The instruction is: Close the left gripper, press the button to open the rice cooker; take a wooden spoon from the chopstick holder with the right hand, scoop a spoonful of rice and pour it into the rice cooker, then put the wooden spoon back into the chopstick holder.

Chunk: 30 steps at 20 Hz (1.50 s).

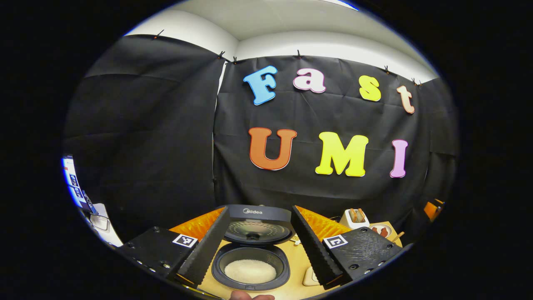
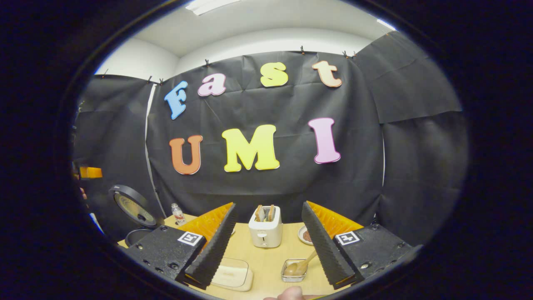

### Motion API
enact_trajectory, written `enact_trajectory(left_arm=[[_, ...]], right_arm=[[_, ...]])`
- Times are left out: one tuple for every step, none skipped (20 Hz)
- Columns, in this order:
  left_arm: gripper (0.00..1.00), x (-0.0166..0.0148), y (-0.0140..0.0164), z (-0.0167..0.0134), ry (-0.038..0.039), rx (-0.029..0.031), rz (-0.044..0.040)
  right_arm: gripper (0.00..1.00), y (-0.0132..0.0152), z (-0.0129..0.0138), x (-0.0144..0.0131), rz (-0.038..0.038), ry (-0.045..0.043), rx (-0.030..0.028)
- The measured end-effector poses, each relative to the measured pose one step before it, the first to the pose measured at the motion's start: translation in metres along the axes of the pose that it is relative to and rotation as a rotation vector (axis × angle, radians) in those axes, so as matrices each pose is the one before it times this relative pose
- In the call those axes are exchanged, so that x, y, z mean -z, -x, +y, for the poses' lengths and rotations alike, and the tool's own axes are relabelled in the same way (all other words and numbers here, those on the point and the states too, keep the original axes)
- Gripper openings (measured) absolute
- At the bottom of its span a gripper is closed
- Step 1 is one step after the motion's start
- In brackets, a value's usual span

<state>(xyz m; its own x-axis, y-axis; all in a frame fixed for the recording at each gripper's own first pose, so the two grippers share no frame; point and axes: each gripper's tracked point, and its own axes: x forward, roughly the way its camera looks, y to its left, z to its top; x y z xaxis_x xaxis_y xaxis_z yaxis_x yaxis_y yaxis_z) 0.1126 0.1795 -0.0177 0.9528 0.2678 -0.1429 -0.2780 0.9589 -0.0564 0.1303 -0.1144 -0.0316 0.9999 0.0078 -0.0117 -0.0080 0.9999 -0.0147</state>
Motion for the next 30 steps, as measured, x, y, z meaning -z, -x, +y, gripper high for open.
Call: enact_trajectory(left_arm=[[0.95,-0.00114,-0.0129,0.0032,-0.00076,0.00603,0.00484],[0.95,0.00026,-0.01431,0.00096,0.00088,0.00746,0.01329],[0.95,-0.00026,-0.01174,0.00161,-0.00276,0.00584,0.00777],[0.95,0.00061,-0.0121,0.00205,-0.00695,0.00515,0.00941],[0.95,0.0004,-0.01217,0.0017,-0.01491,-0.00269,0.00377],[0.95,-0.00007,-0.0116,-0.00078,-0.01248,0.00669,-0.00128],[0.95,0.00185,-0.00888,-0.00088,-0.00539,0.0067,0.00929],[0.94,0.0047,-0.01017,-0.00005,-0.00099,0.00413,0.01837],[0.94,0.00491,-0.00941,0.00101,0.00091,0.00098,0.02078],[0.95,0.00473,-0.00744,0.00128,0.00231,-0.00177,0.0215],[0.95,0.00599,-0.00423,0.00108,0.0022,-0.00871,0.02594],[0.95,0.005,-0.00409,0.00146,0.00017,-0.00737,0.02365],[0.95,0.00523,-0.00252,0.00047,-0.0043,-0.00498,0.02125],[0.95,0.00539,-0.00129,-0.00005,-0.00374,-0.00548,0.02314],[0.95,0.00781,0.00065,0.00032,-0.00543,-0.00074,0.02892],[0.95,0.00024,0.00488,-0.00182,-0.0044,0.00471,-0.0051],[0.98,0.00524,0.00007,-0.00288,0.00154,0.00658,0.01236],[0.97,0.00195,0.004,0.00004,-0.00218,0.00346,0.00107],[0.98,0.00266,0.00302,0.00043,0.00441,0.00246,0.00712],[0.98,0.00536,0.00569,-0.00096,0.00217,0.00061,0.00917],[0.98,0.00598,0.0056,-0.00058,-0.0003,-0.00139,0.01057],[0.98,0.0064,0.00677,-0.00083,0.0026,-0.00203,0.00844],[0.98,0.0093,0.00794,-0.00073,-0.00002,-0.00307,0.01322],[0.98,0.01115,0.0079,-0.00132,-0.0025,-0.0004,0.01267],[0.98,0.01238,0.00805,-0.00059,0.00451,0.00201,0.0162],[0.98,0.01573,0.00848,-0.00168,0.00832,0.0027,0.01669],[0.98,0.01622,0.00732,-0.00138,0.00479,0.00263,0.01983],[0.98,0.0179,0.00587,-0.00136,0.00423,0.00292,0.01554],[0.98,0.01514,0.00413,-0.00109,0.00452,0.00506,0.01145],[0.98,0.01218,0.00341,-0.0002,0.00642,0.00367,0.00418]], right_arm=[[0.97,0.01039,0.00245,-0.00242,-0.003,-0.0017,0.00951],[0.97,0.01109,0.00164,0.00064,0.00125,0.00485,0.01147],[0.97,0.01034,0.00075,0.00168,0.00266,0.00562,0.01578],[1.0,0.01017,0.0006,0.00354,0.00995,0.00553,0.01264],[0.97,0.01023,0.00163,0.00693,0.01557,0.00217,0.0078],[0.97,0.00865,0.00045,0.00489,0.01197,0.00009,0.0127],[1.0,0.00828,-0.00009,0.00428,0.0124,0.0017,0.01188],[0.96,0.00835,0.00023,0.00495,0.01165,0.00752,0.01354],[1.0,0.00882,0.00084,0.00459,0.00701,0.00924,0.01179],[1.0,0.00595,-0.00078,0.0011,0.00143,0.00875,0.01309],[1.0,0.00455,-0.00242,-0.00001,0.0,0.00575,0.01469],[1.0,0.00405,-0.00326,0.00023,0.0036,0.00097,0.01758],[1.0,0.00175,-0.00211,-0.00208,-0.0011,-0.00675,0.01059],[1.0,0.00125,-0.00137,-0.00254,-0.00155,-0.00928,0.008],[1.0,-0.00012,-0.00148,-0.00254,-0.0045,-0.00794,0.00421],[1.0,-0.00074,-0.00073,-0.00349,-0.0067,-0.00693,0.00007],[1.0,-0.00269,0.00089,-0.00233,-0.00304,-0.00391,-0.00473],[0.97,-0.00306,0.00107,0.00035,0.00843,-0.00244,-0.00652],[1.0,-0.00263,0.00287,0.0005,0.00345,-0.00178,-0.01378],[1.0,-0.00325,0.00353,-0.00155,0.00214,0.00188,-0.01406],[1.0,-0.00392,0.00372,-0.00345,-0.00158,0.00638,-0.01715],[1.0,-0.00387,0.00487,-0.00192,-0.00397,0.00926,-0.01839],[1.0,-0.00349,0.00555,-0.00157,-0.00442,0.00915,-0.01876],[1.0,-0.00282,0.00606,-0.00161,-0.0052,0.00697,-0.0199],[1.0,-0.00218,0.0066,-0.00097,-0.00542,0.00201,-0.02187],[1.0,-0.00234,0.00761,0.0001,0.00058,0.0,-0.0231],[1.0,-0.00239,0.00695,0.00235,0.00421,0.00161,-0.02319],[1.0,-0.00084,0.00577,0.00121,0.00037,0.00351,-0.01851],[1.0,-0.00222,0.00375,0.0008,-0.00081,0.00479,-0.01503],[1.0,-0.00131,0.00422,0.0005,0.00163,0.0028,-0.014]])
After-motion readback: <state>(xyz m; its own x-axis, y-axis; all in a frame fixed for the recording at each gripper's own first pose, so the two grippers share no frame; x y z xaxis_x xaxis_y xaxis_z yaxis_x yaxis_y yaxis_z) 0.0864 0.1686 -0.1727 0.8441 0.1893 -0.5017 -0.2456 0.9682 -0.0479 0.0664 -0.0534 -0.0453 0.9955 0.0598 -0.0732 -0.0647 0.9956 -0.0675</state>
